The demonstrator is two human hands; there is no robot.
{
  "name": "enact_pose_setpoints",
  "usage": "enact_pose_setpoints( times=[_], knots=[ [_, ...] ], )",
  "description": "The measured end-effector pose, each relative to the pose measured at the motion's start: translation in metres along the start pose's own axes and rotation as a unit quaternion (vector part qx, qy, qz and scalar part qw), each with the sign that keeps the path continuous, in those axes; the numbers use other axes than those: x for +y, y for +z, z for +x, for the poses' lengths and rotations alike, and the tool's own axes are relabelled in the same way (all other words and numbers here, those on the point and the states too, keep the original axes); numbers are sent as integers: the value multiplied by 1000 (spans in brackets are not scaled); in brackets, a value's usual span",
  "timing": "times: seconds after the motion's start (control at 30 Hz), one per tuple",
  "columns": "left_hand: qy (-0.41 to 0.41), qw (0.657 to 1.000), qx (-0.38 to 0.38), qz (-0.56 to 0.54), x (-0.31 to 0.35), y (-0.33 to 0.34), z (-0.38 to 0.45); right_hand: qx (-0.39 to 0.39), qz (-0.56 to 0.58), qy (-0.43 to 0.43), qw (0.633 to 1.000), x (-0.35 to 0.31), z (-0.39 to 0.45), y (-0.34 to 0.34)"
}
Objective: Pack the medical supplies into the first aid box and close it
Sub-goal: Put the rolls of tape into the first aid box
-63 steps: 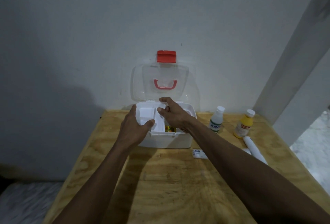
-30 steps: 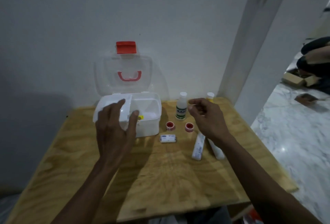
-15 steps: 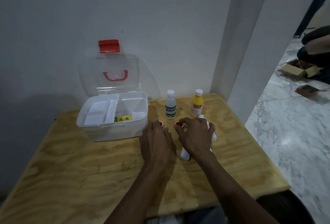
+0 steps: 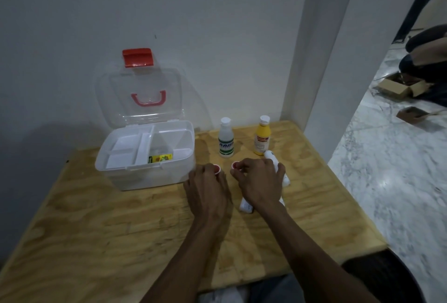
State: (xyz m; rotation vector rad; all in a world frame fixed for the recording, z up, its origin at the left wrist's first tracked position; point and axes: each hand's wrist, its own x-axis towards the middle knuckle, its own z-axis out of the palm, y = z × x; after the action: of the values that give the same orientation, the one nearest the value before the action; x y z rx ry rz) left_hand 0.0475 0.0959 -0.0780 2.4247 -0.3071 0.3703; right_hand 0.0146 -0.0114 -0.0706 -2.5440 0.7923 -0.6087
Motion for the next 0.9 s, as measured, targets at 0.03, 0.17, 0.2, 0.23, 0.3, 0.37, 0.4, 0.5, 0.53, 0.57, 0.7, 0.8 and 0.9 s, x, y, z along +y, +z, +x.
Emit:
enact_pose_setpoints(
  times=[0.03, 0.17, 0.2, 0.23, 0.3, 0.37, 0.4, 0.5, 0.53, 0.57, 0.7, 0.8, 0.9],
  knots=[
    [4, 1000, 4, 3, -1, 1, 0, 0, 2, -2, 1000, 0, 0, 0],
    [29, 999, 12, -21, 1, -3, -3, 8, 28, 0, 1000, 1, 0, -8],
    [34, 998, 11, -44, 4, -7, -5, 9, 36, 6, 999, 1, 0, -11],
    [40, 997, 12, -70, 7, -11, -6, 10, 45, 10, 999, 1, 1, -16],
    [52, 992, 23, -114, 10, -23, -7, 22, 63, 5, 998, 1, 3, -26],
    [63, 987, 47, -138, 9, -40, -5, 44, 88, -16, 995, -5, 5, -36],
    [69, 985, 60, -148, 8, -51, -3, 57, 105, -30, 992, -11, 6, -41],
    [76, 976, 107, -174, -3, -90, 8, 63, 174, -76, 980, -39, 6, -53],
    [70, 974, 123, -177, -9, -104, 13, 53, 199, -92, 974, -51, 6, -54],
    [62, 973, 137, -173, -17, -117, 19, 41, 221, -110, 968, -65, 6, -54],
    [20, 976, 163, -146, -63, -159, 51, -6, 260, -169, 951, -124, 11, -37],
    [0, 979, 160, -128, -96, -178, 79, -48, 255, -202, 944, -164, 23, -14],
    [-3, 986, 135, -103, -121, -184, 103, -72, 221, -230, 945, -195, 35, 6]
  ],
)
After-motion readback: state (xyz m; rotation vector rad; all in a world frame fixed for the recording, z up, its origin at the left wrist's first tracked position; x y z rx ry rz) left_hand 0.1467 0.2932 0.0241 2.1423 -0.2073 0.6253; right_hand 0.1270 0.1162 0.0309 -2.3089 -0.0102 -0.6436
